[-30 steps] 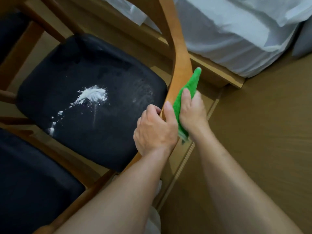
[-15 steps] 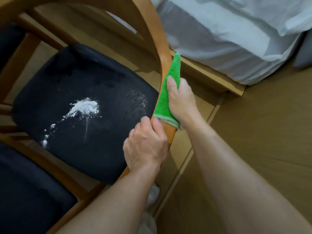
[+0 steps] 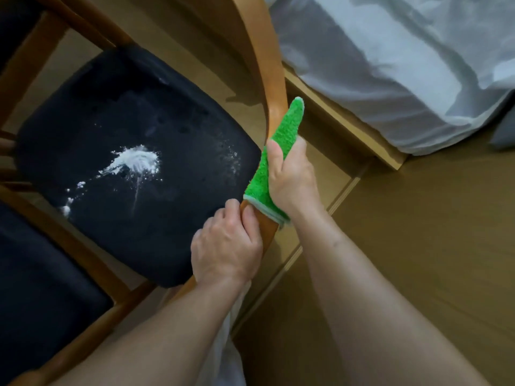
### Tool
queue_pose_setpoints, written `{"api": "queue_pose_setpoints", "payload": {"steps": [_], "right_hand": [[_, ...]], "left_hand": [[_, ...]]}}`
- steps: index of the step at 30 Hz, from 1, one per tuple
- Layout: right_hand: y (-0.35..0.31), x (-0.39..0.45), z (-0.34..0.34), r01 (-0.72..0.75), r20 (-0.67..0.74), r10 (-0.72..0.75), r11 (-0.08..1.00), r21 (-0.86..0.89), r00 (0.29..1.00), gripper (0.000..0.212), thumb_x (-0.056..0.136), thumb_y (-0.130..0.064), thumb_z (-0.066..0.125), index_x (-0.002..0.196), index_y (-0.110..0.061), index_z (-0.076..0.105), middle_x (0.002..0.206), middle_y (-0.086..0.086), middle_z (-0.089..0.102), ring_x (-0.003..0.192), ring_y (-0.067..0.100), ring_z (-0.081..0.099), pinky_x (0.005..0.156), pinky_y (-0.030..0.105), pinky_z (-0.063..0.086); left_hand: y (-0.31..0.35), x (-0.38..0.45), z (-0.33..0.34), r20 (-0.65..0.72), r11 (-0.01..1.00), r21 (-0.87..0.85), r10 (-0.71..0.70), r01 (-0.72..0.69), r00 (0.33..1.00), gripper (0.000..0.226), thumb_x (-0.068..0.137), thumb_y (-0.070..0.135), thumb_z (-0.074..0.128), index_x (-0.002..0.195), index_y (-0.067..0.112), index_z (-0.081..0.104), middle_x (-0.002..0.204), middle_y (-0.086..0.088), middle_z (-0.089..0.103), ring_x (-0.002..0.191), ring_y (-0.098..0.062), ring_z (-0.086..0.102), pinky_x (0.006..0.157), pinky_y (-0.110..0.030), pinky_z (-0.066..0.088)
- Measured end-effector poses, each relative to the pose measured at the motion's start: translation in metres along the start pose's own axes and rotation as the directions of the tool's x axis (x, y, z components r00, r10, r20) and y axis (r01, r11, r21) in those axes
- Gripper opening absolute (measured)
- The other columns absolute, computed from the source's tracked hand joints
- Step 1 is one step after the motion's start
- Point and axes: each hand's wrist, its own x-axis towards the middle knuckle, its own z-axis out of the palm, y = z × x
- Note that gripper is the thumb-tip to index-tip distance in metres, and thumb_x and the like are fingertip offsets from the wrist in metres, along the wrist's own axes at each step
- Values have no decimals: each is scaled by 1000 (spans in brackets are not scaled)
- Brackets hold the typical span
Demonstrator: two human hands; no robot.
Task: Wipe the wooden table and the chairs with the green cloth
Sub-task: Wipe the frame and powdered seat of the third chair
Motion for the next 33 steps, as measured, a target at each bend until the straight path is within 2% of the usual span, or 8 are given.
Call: {"api": "queue_pose_setpoints", "payload": {"steps": [2, 9, 14, 17, 25, 27, 29, 33], "right_hand": [[-17, 29, -5, -8, 39, 12, 997, -82, 999, 39, 101, -50, 36, 126, -19, 36, 108, 1, 57, 84, 12, 57, 61, 24, 38], [-52, 75, -3, 20, -9, -23, 976, -218, 1000, 45, 96, -47, 53, 124, -17, 35, 108, 0, 57, 92, 16, 59, 72, 31, 48], [-37, 45, 8, -31, -109, 13, 985, -169, 994, 44, 97, -48, 51, 128, -19, 38, 107, -3, 56, 79, 7, 54, 56, 13, 34], [-24, 11, 9, -96, -104, 82, 986, -138, 991, 46, 95, -51, 51, 126, -20, 38, 102, -3, 56, 76, -1, 50, 53, 11, 34], [-22, 0, 21, -233, -166, 202, 952, -196, 965, 40, 91, -51, 56, 109, -21, 35, 96, 1, 53, 76, 13, 56, 61, 30, 44], [-28, 12, 22, -219, -226, 164, 944, -247, 960, 38, 92, -49, 55, 108, -20, 35, 100, 4, 52, 84, 23, 57, 69, 36, 44], [-37, 32, 24, -179, -269, 98, 938, -297, 958, 38, 93, -46, 54, 112, -17, 39, 103, 5, 53, 89, 28, 57, 71, 38, 42], [-62, 80, 21, -49, -286, -60, 932, -359, 956, 48, 93, -52, 52, 121, -15, 38, 105, 4, 52, 89, 25, 58, 72, 42, 49]], "left_hand": [[-2, 0, 0, -10, 1000, -1, 10, -10, 1000, 33, 96, 46, 18, 87, 26, 41, 78, 6, 52, 68, -16, 51, 63, -35, 40], [-3, 1, 3, -17, 1000, 15, 6, -6, 1000, 36, 97, 49, 11, 85, 31, 38, 72, 11, 47, 60, -10, 47, 59, -34, 45], [-3, 2, -3, 51, 999, 12, -44, 44, 998, 42, 95, 50, 10, 92, 29, 46, 79, 9, 54, 70, -13, 55, 69, -35, 44], [-3, 2, -1, 90, 997, 64, -56, 51, 994, 38, 94, 47, 15, 91, 27, 48, 80, 6, 57, 74, -18, 57, 69, -36, 40], [-2, 8, -6, 186, 989, 113, -110, 90, 976, 40, 89, 49, 23, 94, 28, 56, 84, 7, 62, 76, -16, 61, 68, -36, 47], [0, 9, -6, 162, 991, 108, -90, 73, 983, 30, 86, 46, 34, 85, 27, 56, 72, 6, 60, 64, -16, 61, 57, -35, 48], [2, 11, -8, 200, 993, 76, -100, 86, 975, 35, 86, 48, 31, 88, 27, 59, 74, 7, 61, 65, -15, 61, 58, -35, 49], [5, 9, -10, 196, 995, 26, -99, 96, 976, 33, 84, 47, 38, 82, 28, 65, 67, 10, 61, 55, -11, 59, 49, -32, 49]]}}
